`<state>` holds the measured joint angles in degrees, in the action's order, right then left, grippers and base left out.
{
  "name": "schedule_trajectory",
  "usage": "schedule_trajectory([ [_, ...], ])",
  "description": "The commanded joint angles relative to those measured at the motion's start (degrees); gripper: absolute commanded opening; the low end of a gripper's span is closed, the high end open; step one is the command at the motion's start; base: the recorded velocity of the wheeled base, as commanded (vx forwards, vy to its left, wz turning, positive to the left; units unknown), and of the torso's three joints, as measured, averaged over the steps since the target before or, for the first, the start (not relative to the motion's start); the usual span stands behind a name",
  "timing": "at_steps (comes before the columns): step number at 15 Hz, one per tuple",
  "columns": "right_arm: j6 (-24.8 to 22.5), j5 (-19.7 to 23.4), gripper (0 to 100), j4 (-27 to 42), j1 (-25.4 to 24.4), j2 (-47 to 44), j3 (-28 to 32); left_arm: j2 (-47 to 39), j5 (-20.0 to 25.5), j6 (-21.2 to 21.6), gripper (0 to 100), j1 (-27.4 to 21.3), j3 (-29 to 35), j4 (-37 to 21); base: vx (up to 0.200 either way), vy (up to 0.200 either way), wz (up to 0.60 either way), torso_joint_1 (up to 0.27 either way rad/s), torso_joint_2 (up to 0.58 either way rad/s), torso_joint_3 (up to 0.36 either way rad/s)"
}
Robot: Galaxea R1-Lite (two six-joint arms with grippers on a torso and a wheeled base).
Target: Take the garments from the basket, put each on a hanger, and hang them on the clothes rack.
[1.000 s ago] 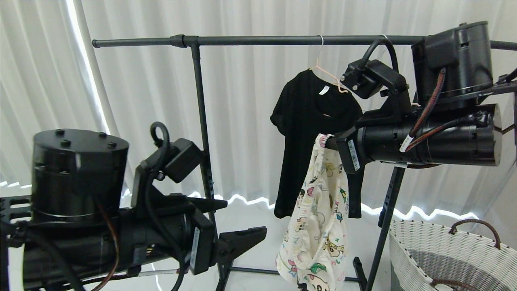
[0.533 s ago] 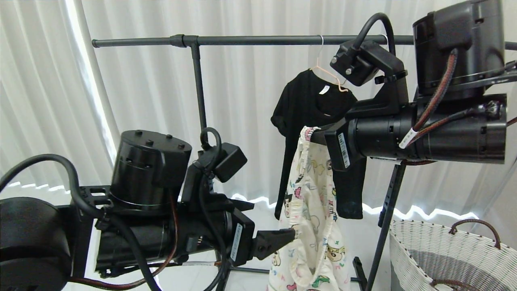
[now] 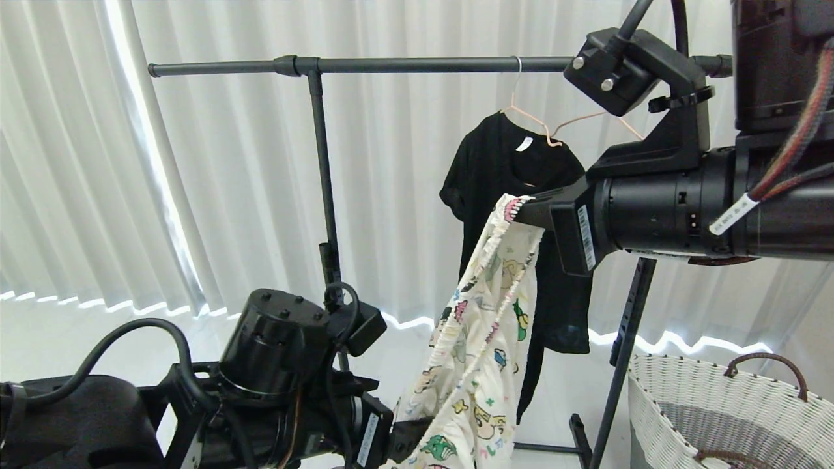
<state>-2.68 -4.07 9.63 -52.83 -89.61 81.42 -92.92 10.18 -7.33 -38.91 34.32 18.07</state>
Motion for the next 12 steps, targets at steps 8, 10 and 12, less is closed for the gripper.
schedule_trajectory([
  [8, -0.13, -2.78, 0, 1.71, 0.28, 6.29, -5.57, 8.10, -2.27, 0.12, 100, 2.53, -7.07, 3.03, 0.000, 0.000, 0.00, 0.000, 0.00, 0.000],
  [10, -0.13, -2.87, 0, 2.06, 0.28, 7.26, -5.92, 9.16, -2.27, 0.21, 100, 2.53, -8.04, 3.03, 0.000, 0.000, 0.00, 0.000, 0.00, 0.000],
  [12, -0.13, -3.57, 0, 3.38, 0.28, 8.49, -6.36, 10.65, -2.44, 0.47, 0, 2.44, -9.36, 3.03, 0.000, 0.000, 0.00, 0.000, 0.00, 0.000],
])
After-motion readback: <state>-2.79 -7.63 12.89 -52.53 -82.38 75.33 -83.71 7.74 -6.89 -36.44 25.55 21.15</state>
